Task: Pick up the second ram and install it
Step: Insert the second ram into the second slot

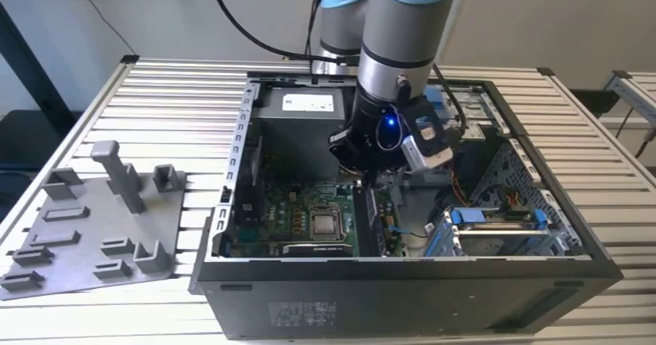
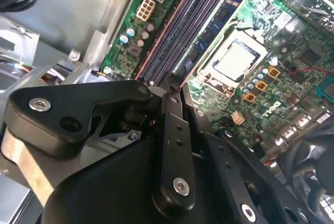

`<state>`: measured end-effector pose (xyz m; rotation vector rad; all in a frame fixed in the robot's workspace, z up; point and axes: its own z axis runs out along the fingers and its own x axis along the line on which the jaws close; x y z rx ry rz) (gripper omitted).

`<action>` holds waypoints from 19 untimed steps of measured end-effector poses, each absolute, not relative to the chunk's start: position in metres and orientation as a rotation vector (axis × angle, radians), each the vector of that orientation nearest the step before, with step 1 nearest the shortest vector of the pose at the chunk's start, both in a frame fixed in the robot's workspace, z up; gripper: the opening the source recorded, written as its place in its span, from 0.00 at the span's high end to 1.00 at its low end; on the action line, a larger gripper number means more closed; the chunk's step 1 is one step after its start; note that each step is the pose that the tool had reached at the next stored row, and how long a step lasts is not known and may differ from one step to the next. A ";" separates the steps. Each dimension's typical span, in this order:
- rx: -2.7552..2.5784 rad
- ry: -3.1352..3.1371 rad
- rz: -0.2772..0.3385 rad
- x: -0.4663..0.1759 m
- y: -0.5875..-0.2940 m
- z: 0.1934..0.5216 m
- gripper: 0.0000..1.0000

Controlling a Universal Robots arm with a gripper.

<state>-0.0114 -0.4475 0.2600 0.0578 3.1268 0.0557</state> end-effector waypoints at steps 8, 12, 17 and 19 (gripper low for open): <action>0.113 3.125 0.055 -0.016 -0.451 0.245 0.86; 0.124 3.125 0.051 -0.016 -0.456 0.244 0.86; 0.128 3.125 0.050 -0.016 -0.460 0.241 0.86; 0.129 3.126 0.049 -0.016 -0.460 0.241 0.86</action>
